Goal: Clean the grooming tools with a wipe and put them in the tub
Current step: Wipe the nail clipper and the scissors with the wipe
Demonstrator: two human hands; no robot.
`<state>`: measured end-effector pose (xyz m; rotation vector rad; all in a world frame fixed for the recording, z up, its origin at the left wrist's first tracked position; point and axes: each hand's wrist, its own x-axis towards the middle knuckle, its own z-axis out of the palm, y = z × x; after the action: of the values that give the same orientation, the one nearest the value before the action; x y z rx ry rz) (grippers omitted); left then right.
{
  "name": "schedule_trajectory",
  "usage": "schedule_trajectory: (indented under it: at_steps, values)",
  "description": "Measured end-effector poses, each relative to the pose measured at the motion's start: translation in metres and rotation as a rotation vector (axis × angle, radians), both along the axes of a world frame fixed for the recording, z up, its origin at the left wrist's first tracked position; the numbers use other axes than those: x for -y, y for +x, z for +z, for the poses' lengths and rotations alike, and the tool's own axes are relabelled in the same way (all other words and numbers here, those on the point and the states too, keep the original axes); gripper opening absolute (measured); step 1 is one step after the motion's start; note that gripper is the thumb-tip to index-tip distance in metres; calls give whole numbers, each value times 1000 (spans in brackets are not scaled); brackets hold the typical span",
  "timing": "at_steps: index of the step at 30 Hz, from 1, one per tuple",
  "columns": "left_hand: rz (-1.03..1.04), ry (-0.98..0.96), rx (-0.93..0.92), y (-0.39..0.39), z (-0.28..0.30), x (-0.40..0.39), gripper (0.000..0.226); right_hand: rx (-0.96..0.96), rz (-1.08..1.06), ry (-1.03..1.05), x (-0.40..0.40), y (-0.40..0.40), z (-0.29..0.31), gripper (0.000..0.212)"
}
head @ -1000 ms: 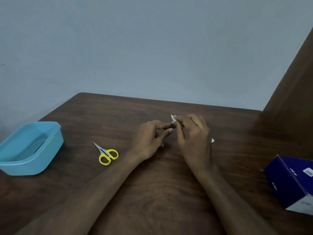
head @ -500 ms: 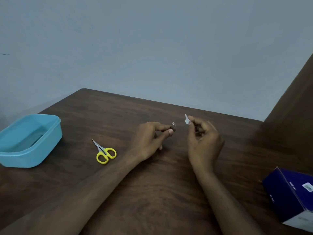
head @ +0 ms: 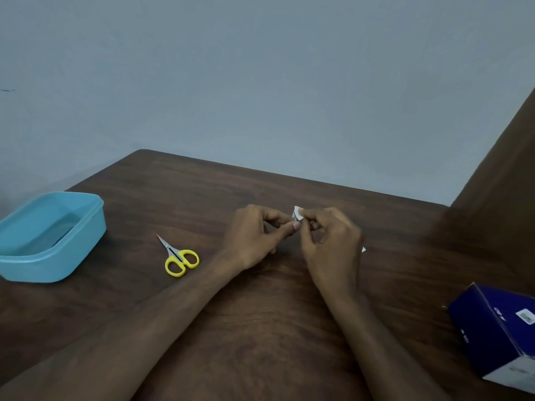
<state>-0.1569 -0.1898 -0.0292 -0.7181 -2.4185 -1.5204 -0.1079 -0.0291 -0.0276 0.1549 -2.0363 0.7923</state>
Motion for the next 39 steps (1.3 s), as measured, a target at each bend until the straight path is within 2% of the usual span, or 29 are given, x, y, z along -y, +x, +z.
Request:
schedule_trajectory:
  at_steps: [3, 7, 11, 17, 27, 33, 39]
  values:
    - [-7, 115, 55, 1, 2, -2, 16, -13, 1, -74, 0, 3, 4, 25]
    - [0, 239, 138, -1, 3, 1, 17, -75, -57, -307, -2, 4, 9, 29]
    - [-4, 240, 128, -2, 2, 1, 16, 41, -13, -408, 0, 0, 6, 21]
    - [-43, 209, 106, -2, -1, 0, 8, 150, 84, -373, 4, -2, 2, 17]
    - [-59, 166, 61, -3, -3, 2, 9, 200, 168, -484, 1, 0, 3, 8]
    - [40, 174, 15, -2, -2, 2, 9, 280, 125, -369, 2, -2, -2, 13]
    - [8, 69, 27, 1, 1, 2, 7, 223, 130, -433, 3, 0, 1, 13]
